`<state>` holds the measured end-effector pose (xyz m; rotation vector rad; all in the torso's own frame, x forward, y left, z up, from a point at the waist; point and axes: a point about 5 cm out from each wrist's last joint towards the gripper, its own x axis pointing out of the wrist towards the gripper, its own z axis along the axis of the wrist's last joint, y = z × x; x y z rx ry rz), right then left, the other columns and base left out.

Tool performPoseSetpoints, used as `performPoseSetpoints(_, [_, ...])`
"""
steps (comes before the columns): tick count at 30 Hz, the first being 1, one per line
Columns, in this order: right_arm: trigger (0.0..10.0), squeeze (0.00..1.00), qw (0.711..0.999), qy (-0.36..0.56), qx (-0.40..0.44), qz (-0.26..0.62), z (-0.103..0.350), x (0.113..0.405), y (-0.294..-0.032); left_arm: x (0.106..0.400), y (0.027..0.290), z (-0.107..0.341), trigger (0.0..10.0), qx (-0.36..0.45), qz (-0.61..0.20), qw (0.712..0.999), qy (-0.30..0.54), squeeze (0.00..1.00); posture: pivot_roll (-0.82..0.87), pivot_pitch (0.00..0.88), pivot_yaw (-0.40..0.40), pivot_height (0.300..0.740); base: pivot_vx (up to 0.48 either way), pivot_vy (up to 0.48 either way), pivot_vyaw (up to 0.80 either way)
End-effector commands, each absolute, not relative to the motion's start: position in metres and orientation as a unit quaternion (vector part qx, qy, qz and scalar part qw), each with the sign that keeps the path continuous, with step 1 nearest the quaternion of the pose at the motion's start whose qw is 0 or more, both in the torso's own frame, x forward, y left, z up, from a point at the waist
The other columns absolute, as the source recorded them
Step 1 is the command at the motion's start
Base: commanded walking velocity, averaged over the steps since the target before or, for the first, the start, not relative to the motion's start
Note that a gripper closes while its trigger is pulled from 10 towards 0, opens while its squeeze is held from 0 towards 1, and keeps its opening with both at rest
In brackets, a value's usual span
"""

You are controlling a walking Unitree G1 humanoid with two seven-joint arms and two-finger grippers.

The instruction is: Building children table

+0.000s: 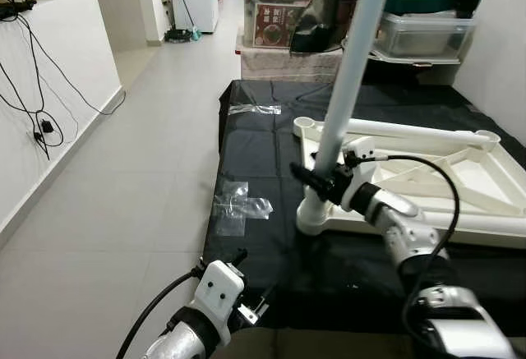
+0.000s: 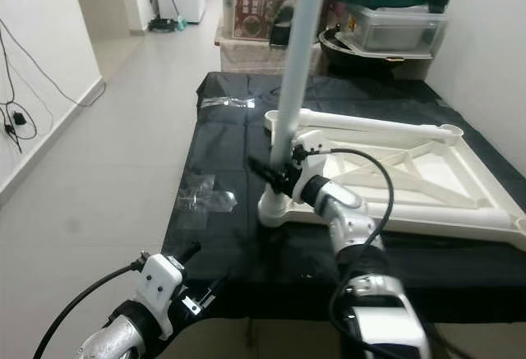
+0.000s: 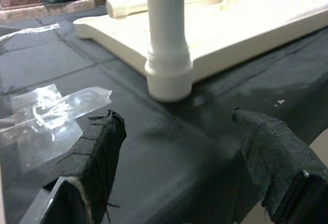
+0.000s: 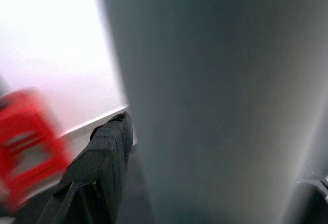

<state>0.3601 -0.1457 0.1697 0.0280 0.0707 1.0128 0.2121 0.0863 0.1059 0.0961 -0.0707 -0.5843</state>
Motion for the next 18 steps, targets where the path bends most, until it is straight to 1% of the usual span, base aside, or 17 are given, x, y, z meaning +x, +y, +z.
performPoseSetpoints(1, [10.0, 0.00, 0.834, 0.062, 0.010, 0.548, 0.159, 0.353, -0.127, 0.212, 0.086, 0.104, 10.0, 0.049, -0.287, 0.956, -0.032, 0.00, 0.10, 0.000, -0.066, 0.740, 0.000, 0.000, 0.00])
performPoseSetpoints(2, [10.0, 0.00, 0.827, 0.067, 0.006, 0.558, 0.158, 0.352, -0.125, 0.212, 0.086, 0.104, 10.0, 0.050, -0.286, 0.956, -0.032, 0.00, 0.10, 0.000, -0.066, 0.740, 0.000, 0.000, 0.00])
performPoseSetpoints(3, [10.0, 0.00, 0.827, 0.067, 0.006, 0.558, 0.158, 0.352, -0.125, 0.212, 0.086, 0.104, 10.0, 0.050, -0.286, 0.956, -0.032, 0.00, 0.10, 0.000, -0.066, 0.740, 0.000, 0.000, 0.00])
performPoseSetpoints(4, [10.0, 0.00, 0.818, 0.070, 0.003, 0.570, 0.157, 0.352, -0.122, 0.212, 0.086, 0.104, 10.0, 0.050, -0.286, 0.957, -0.032, 0.00, 0.10, 0.000, -0.066, 0.740, 0.000, 0.000, 0.00])
performPoseSetpoints(5, [10.0, 0.00, 0.818, 0.070, 0.003, 0.570, 0.157, 0.352, -0.122, 0.212, 0.086, 0.104, 10.0, 0.050, -0.286, 0.957, -0.032, 0.00, 0.10, 0.000, -0.066, 0.740, 0.000, 0.000, 0.00])
performPoseSetpoints(6, [0.0, 0.00, 0.824, 0.068, -0.001, 0.563, 0.156, 0.355, -0.118, 0.212, 0.086, 0.104, 10.0, 0.050, -0.285, 0.957, -0.033, 0.00, 0.10, 0.000, -0.067, 0.740, 0.000, 0.000, 0.00])
performPoseSetpoints(8, [0.0, 0.00, 0.852, 0.054, 0.000, 0.520, 0.158, 0.363, -0.115, 0.212, 0.087, 0.104, 10.0, 0.050, -0.286, 0.957, -0.032, 0.00, 0.10, 0.000, -0.063, 0.740, 0.000, 0.000, 0.00])
performPoseSetpoints(9, [0.0, 0.00, 0.852, 0.054, 0.000, 0.520, 0.158, 0.363, -0.115, 0.212, 0.087, 0.104, 10.0, 0.050, -0.286, 0.957, -0.032, 0.00, 0.10, 0.000, -0.063, 0.740, 0.000, 0.000, 0.00])
performPoseSetpoints(11, [0.0, 0.00, 0.879, 0.041, 0.007, 0.475, 0.159, 0.367, -0.117, 0.211, 0.087, 0.104, 10.0, 0.050, -0.286, 0.957, -0.031, 0.00, 0.10, 0.000, -0.066, 0.740, 0.000, 0.000, 0.00])
performPoseSetpoints(12, [0.0, 0.00, 0.879, 0.041, 0.007, 0.475, 0.159, 0.367, -0.117, 0.211, 0.087, 0.104, 10.0, 0.050, -0.286, 0.957, -0.031, 0.00, 0.10, 0.000, -0.066, 0.740, 0.000, 0.000, 0.00])
performPoseSetpoints(13, [0.0, 0.00, 0.888, 0.036, 0.008, 0.458, 0.159, 0.369, -0.119, 0.211, 0.087, 0.104, 10.0, 0.050, -0.286, 0.957, -0.031, 0.00, 0.10, 0.000, -0.066, 0.740, 0.000, 0.000, 0.00])
performPoseSetpoints(14, [0.0, 0.00, 0.915, 0.032, 0.011, 0.402, 0.158, 0.373, -0.125, 0.211, 0.087, 0.104, 10.0, 0.049, -0.286, 0.957, -0.031, 0.00, 0.10, 0.000, -0.064, 0.740, 0.000, 0.000, 0.00])
performPoseSetpoints(15, [0.0, 0.00, 0.915, 0.032, 0.011, 0.402, 0.158, 0.373, -0.125, 0.211, 0.087, 0.104, 10.0, 0.049, -0.286, 0.957, -0.031, 0.00, 0.10, 0.000, -0.064, 0.740, 0.000, 0.000, 0.00])
performPoseSetpoints(16, [0.0, 0.00, 0.932, 0.030, 0.013, 0.360, 0.157, 0.376, -0.130, 0.211, 0.087, 0.104, 10.0, 0.049, -0.286, 0.956, -0.031, 0.00, 0.10, 0.000, -0.064, 0.740, 0.000, 0.000, 0.00])
performPoseSetpoints(17, [0.0, 0.00, 0.956, 0.031, 0.011, 0.291, 0.155, 0.380, -0.137, 0.211, 0.087, 0.104, 10.0, 0.049, -0.286, 0.957, -0.031, 0.00, 0.10, 0.000, -0.063, 0.740, 0.000, 0.000, 0.00])
performPoseSetpoints(18, [0.0, 0.00, 0.956, 0.031, 0.011, 0.291, 0.155, 0.380, -0.137, 0.211, 0.087, 0.104, 10.0, 0.049, -0.286, 0.957, -0.031, 0.00, 0.10, 0.000, -0.063, 0.740, 0.000, 0.000, 0.00])
